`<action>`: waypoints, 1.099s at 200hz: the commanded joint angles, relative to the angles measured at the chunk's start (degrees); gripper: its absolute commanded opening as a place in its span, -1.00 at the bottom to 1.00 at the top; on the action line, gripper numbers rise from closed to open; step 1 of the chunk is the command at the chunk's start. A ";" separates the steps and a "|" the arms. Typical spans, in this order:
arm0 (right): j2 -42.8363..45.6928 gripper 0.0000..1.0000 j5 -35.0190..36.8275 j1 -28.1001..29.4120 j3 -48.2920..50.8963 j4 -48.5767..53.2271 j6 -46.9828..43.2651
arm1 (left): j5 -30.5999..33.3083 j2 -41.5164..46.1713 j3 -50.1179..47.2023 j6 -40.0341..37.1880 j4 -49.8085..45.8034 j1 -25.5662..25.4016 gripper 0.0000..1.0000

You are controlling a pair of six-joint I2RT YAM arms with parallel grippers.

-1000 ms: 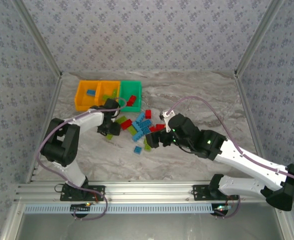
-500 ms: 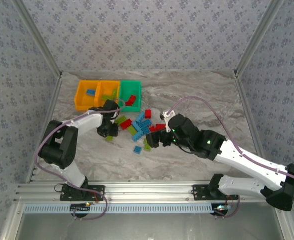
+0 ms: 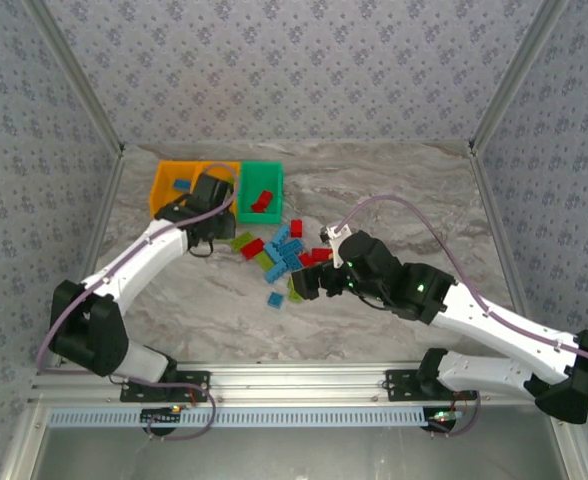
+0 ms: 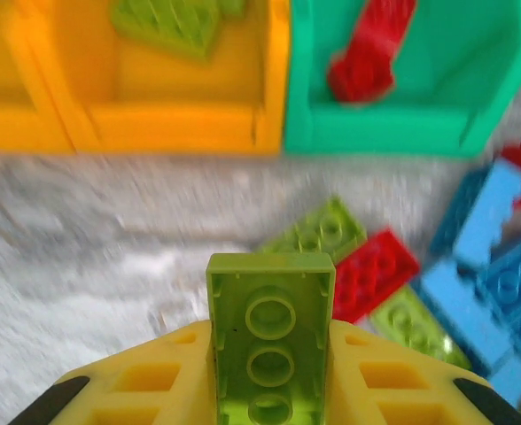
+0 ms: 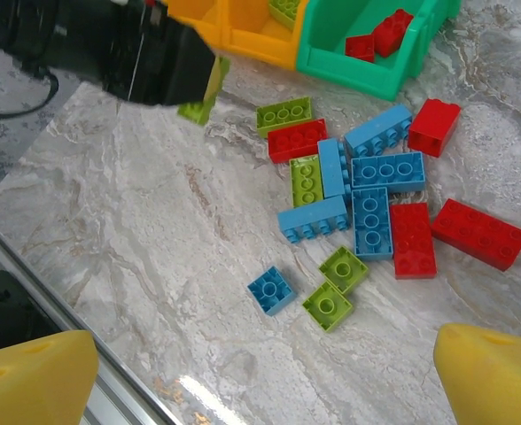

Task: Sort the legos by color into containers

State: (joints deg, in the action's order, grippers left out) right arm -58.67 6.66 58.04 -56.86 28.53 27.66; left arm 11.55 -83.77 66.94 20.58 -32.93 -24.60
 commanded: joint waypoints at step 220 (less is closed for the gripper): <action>-22.55 0.88 0.39 2.66 -7.39 3.72 -0.18 | -1.69 33.39 -4.97 -18.01 -7.28 -22.73 0.98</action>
State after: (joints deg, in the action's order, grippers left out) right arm -75.40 10.66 59.42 -59.75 31.55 29.71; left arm 9.78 -51.94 62.52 11.44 -26.52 -44.45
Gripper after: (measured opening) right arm 0.955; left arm 0.947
